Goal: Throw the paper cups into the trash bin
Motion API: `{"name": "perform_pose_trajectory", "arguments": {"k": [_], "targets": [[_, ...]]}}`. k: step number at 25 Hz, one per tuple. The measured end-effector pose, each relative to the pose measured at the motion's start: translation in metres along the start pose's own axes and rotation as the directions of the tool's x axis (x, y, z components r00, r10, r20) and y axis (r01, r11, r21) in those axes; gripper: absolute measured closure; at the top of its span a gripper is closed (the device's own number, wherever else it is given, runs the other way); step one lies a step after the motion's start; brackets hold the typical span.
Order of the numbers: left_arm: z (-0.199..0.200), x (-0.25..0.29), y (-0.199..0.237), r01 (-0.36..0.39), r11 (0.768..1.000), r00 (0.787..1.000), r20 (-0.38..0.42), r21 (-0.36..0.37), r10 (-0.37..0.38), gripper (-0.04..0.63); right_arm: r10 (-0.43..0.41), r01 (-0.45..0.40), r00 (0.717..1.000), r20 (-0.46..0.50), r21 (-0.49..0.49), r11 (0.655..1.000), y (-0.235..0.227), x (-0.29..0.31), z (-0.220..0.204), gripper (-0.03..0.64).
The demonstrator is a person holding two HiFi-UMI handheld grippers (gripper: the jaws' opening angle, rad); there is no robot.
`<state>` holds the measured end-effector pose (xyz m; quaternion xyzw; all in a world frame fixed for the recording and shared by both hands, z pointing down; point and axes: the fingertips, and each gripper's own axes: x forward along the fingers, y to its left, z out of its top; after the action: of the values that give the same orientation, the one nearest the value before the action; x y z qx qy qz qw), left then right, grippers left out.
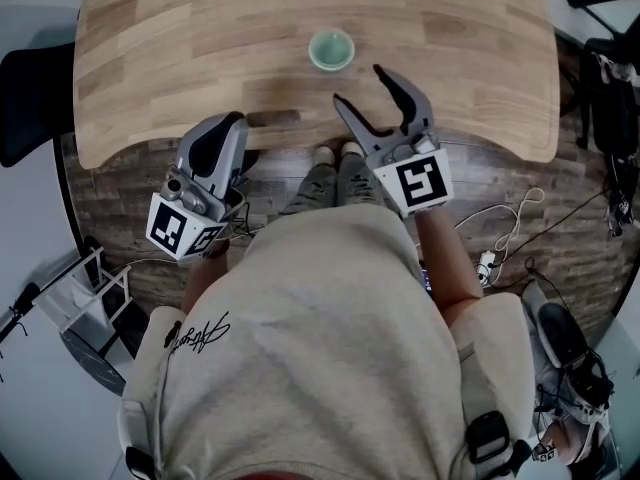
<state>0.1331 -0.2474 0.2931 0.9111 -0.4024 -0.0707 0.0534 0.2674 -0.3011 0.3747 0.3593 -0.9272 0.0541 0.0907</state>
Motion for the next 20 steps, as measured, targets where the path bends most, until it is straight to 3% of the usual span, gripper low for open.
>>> {"name": "perform_pose_trajectory", "arguments": {"k": [10, 20], "targets": [[-0.002, -0.007, 0.004, -0.035, 0.999, 0.999, -0.004, -0.007, 0.035, 0.592, -0.006, 0.006, 0.997, -0.071, 0.000, 1.000, -0.004, 0.016, -0.035, 0.351], [-0.007, -0.015, 0.006, -0.069, 0.998, 0.997, -0.022, -0.002, 0.069, 0.592, -0.025, 0.027, 0.996, -0.082, 0.024, 0.999, -0.014, 0.035, -0.065, 0.333]]}}
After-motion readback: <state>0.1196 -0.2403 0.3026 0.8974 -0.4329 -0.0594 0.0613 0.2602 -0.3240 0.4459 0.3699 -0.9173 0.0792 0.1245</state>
